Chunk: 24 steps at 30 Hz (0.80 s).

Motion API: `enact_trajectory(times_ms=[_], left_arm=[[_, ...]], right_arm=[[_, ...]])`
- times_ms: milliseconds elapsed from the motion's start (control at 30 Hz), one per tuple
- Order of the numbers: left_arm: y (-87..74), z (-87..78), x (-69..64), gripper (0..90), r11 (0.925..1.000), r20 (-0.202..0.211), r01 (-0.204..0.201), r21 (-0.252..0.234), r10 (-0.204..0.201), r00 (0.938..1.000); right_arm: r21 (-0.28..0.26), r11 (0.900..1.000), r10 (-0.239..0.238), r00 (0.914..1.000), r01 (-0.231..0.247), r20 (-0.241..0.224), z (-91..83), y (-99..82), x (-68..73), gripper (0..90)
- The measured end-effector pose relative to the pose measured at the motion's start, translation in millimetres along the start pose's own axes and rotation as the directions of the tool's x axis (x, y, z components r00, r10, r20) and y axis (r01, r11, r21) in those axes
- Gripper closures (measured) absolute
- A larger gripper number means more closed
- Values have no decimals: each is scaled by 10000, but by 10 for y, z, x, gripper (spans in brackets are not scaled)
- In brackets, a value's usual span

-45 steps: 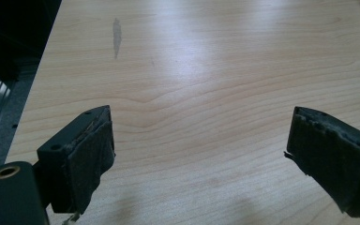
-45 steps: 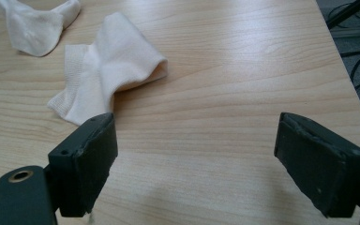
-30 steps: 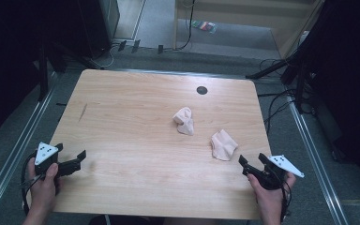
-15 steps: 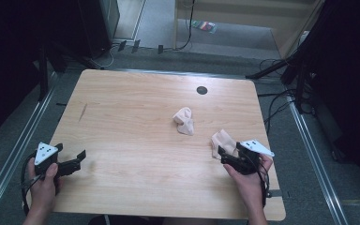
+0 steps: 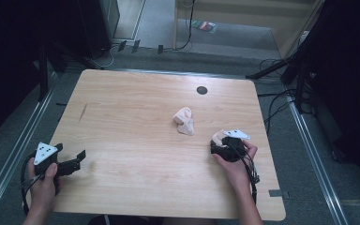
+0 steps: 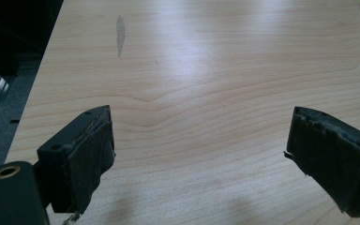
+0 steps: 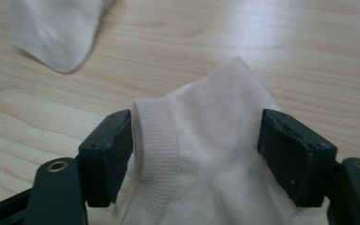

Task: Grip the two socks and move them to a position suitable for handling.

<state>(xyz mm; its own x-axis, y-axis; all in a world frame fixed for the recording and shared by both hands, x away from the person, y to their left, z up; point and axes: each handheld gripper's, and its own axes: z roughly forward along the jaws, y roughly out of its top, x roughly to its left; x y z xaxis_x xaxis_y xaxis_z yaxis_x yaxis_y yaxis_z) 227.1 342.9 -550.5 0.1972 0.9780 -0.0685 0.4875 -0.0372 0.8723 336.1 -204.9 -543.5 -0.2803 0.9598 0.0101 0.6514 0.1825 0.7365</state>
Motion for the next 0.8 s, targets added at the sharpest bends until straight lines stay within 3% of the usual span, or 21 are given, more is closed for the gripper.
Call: enact_trajectory(times_ms=[100, 133, 233, 300, 333, 533, 667, 767, 800], left_arm=[[0, 1, -3, 82, 10000, -1, -1, -5, 1, 10000], [0, 1, -2, 83, 10000, -9, -50, -3, 50, 10000], [-1, 4, -7, 83, 10000, -32, -31, -28, 31, 10000], [1, 4, -6, 83, 10000, -26, -29, 7, 29, 10000], [0, 3, -4, 82, 10000, -26, 17, -17, -17, 10000], [-1, -2, -13, 82, 10000, -229, -33, -75, 31, 9997], [4, -2, -64, 83, 9990, -413, -440, -9, 440, 9982], [18, -15, -83, 85, 9992, -370, -402, -86, 398, 9985], [51, -27, -111, 85, 9995, -201, -222, -229, 218, 9996]], right_arm=[[-139, 9999, -85, 9996, 88, 255, 8, -28, 10, 367], [-207, 9998, -18, 9992, 26, 406, -3, -28, -19, 480], [-504, 9986, 159, 9980, -128, 618, -22, -67, -73, 639], [-573, 9982, 209, 9974, -169, 690, -26, -76, -88, 686], [-569, 9975, 450, 9961, -407, 764, -37, -70, -111, 778], [-791, 9943, 758, 9958, -716, 514, -106, -37, -151, 801], [-1360, 9864, 919, 9957, -922, -87, -335, 43, -85, 801], [-1481, 9838, 987, 9949, -1007, -204, -439, 66, -30, 802], [-1639, 9821, 881, 9956, -923, -332, -533, 84, 24, 802]])
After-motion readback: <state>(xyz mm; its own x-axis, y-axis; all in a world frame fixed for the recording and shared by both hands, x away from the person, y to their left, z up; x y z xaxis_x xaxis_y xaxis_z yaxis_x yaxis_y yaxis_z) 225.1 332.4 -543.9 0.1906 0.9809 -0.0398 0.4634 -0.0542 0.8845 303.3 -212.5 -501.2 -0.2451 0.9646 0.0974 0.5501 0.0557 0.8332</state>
